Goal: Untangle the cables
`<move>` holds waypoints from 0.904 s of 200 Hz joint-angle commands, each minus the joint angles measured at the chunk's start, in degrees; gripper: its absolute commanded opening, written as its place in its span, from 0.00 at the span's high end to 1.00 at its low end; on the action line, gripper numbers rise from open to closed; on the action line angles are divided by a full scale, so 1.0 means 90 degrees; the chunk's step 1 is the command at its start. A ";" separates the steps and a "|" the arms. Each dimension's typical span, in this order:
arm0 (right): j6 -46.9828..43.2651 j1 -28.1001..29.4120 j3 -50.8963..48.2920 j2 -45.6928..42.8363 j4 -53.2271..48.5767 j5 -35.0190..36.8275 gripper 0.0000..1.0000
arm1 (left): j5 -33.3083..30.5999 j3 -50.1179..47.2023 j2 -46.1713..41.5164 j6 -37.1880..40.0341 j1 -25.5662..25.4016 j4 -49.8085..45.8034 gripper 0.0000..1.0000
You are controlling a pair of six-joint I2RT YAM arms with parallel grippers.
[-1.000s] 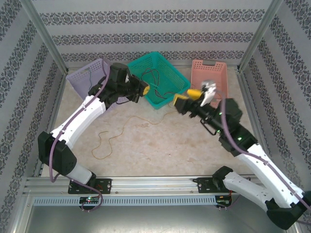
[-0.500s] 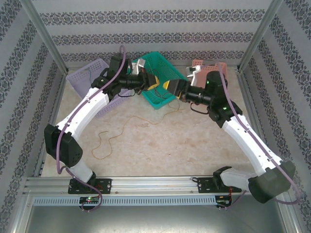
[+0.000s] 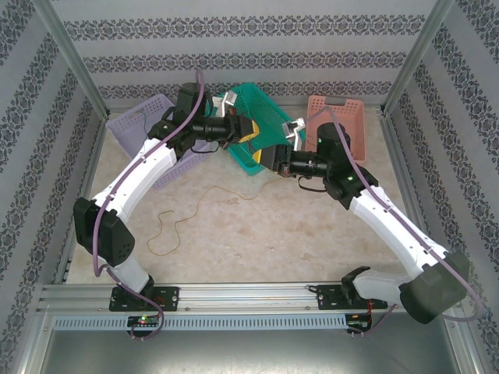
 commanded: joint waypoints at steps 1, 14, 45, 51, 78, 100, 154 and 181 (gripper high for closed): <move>-0.0221 0.0093 0.0262 0.0135 0.0116 0.0013 0.65 | 0.0175 0.0174 0.0033 -0.0028 0.0081 0.0363 1.00; -0.0425 0.0133 0.0389 0.0221 -0.0096 0.0174 0.79 | 0.0167 0.0177 0.0033 -0.0072 0.0085 0.0379 1.00; -0.1849 0.0389 0.0737 0.0140 -0.1587 0.1432 1.00 | -0.0315 0.0650 0.0028 0.0098 0.0089 -0.0648 1.00; -0.2348 0.0525 0.0826 0.0073 -0.2036 0.1952 1.00 | -0.0521 0.0865 0.0045 0.0170 0.0102 -0.1042 1.00; -0.4295 0.1404 0.0894 -0.0175 -0.3359 0.4752 1.00 | -0.1205 0.1844 0.0238 0.0248 0.0172 -0.2712 1.00; -0.5315 0.2102 0.0894 -0.0140 -0.3775 0.7339 1.00 | -0.1569 0.2506 0.0461 0.0161 0.0186 -0.3826 1.00; -0.9082 0.3423 0.0330 0.0564 -0.2188 1.1764 1.00 | -0.2278 0.2957 0.0514 -0.0218 0.0330 -0.4903 1.00; -1.0468 0.3819 -0.0435 0.0365 -0.1185 1.1688 1.00 | -0.2651 0.3015 0.0400 -0.0269 0.0513 -0.5107 1.00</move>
